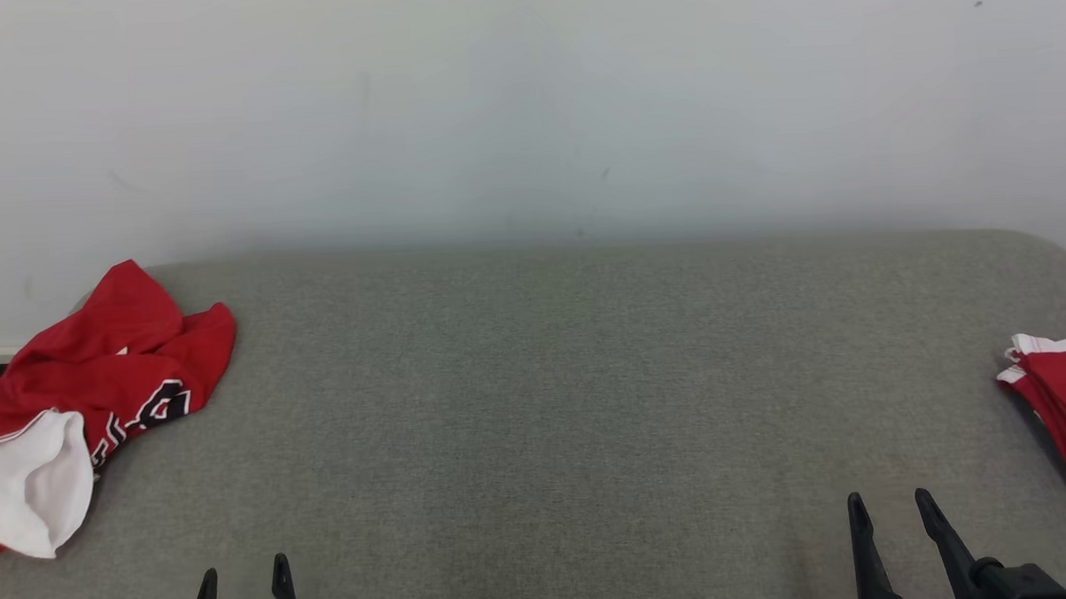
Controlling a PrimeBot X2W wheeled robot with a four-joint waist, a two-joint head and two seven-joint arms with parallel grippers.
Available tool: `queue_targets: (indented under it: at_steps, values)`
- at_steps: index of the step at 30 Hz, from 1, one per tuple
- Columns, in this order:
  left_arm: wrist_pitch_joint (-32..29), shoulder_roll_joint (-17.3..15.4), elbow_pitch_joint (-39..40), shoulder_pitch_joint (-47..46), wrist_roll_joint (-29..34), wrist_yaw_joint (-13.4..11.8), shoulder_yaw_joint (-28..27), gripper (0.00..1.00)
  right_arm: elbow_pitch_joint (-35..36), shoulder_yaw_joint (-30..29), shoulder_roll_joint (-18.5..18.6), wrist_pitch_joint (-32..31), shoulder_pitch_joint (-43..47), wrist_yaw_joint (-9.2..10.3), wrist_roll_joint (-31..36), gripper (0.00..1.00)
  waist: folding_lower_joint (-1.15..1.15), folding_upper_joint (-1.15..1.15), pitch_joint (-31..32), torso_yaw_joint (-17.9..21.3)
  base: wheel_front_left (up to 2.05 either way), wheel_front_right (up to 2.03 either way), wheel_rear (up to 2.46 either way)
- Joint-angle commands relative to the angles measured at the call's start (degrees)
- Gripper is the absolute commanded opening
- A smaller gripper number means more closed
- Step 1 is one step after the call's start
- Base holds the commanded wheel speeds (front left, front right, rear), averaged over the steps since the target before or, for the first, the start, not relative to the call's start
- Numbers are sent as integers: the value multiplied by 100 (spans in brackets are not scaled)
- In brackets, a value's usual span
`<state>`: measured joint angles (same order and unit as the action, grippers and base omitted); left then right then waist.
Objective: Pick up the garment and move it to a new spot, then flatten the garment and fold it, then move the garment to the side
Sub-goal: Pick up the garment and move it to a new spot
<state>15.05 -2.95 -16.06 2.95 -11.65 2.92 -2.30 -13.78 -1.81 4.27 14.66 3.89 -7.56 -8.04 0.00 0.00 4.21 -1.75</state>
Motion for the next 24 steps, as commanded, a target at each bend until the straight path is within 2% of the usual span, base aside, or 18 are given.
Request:
queue_targets:
  at_steps: [1,16,24]
  values:
    - [18,7,7,3,47,-12,-20,100,8,1,-19,18,61,17,-8,100,0,0,11,-247,0,0,0]
    - [17,-33,104,179,218,31,-251,100,-39,91,-101,45,97,17,-39,100,0,0,37,-1672,0,0,0]
    - [17,-60,172,249,228,24,-406,100,-116,216,-116,52,53,17,-76,100,0,0,57,-2074,0,0,0]
